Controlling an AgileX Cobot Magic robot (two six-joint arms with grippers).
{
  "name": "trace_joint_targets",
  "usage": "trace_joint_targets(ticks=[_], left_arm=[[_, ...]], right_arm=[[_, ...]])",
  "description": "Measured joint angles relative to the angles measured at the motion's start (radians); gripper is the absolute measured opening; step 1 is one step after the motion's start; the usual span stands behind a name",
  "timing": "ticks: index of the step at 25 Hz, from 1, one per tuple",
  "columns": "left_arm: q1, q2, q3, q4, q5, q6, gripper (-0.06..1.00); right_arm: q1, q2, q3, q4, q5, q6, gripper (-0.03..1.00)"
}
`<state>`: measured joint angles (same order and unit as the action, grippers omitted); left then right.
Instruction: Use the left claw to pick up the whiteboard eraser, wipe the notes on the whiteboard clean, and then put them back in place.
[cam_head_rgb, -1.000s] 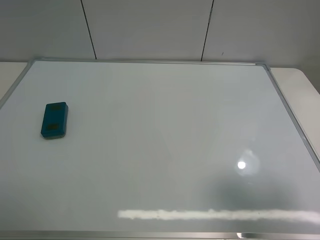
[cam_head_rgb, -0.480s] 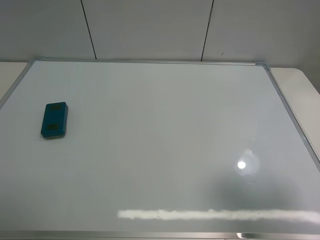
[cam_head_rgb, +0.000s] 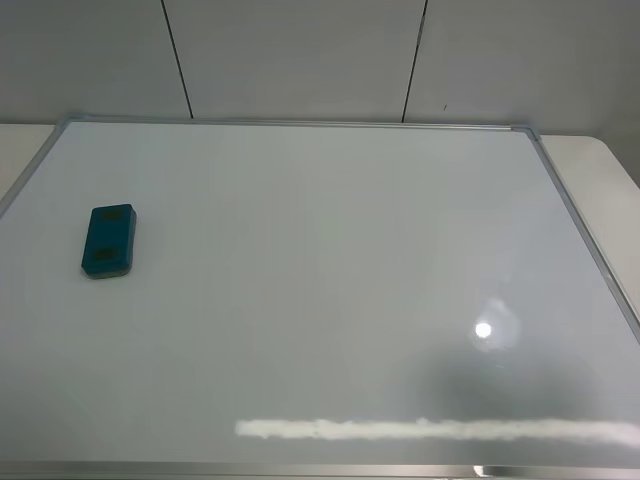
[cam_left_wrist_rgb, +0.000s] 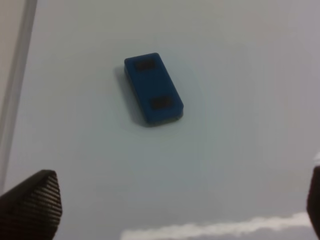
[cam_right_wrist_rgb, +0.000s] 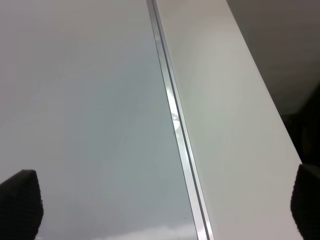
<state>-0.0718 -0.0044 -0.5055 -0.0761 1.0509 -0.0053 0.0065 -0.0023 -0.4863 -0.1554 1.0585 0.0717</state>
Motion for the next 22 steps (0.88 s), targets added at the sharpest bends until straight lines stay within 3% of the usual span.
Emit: trace_joint_targets(ticks=[15,22], left_arm=[[0.001,0.000,0.000,0.094,0.000,-0.077,0.99],[0.064,0.000,0.000,0.098,0.000,-0.079,0.99]], right_arm=[[0.000,0.000,0.000,0.000,0.000,0.000,0.99],[0.000,0.000,0.000,0.000,0.000,0.000,0.99]])
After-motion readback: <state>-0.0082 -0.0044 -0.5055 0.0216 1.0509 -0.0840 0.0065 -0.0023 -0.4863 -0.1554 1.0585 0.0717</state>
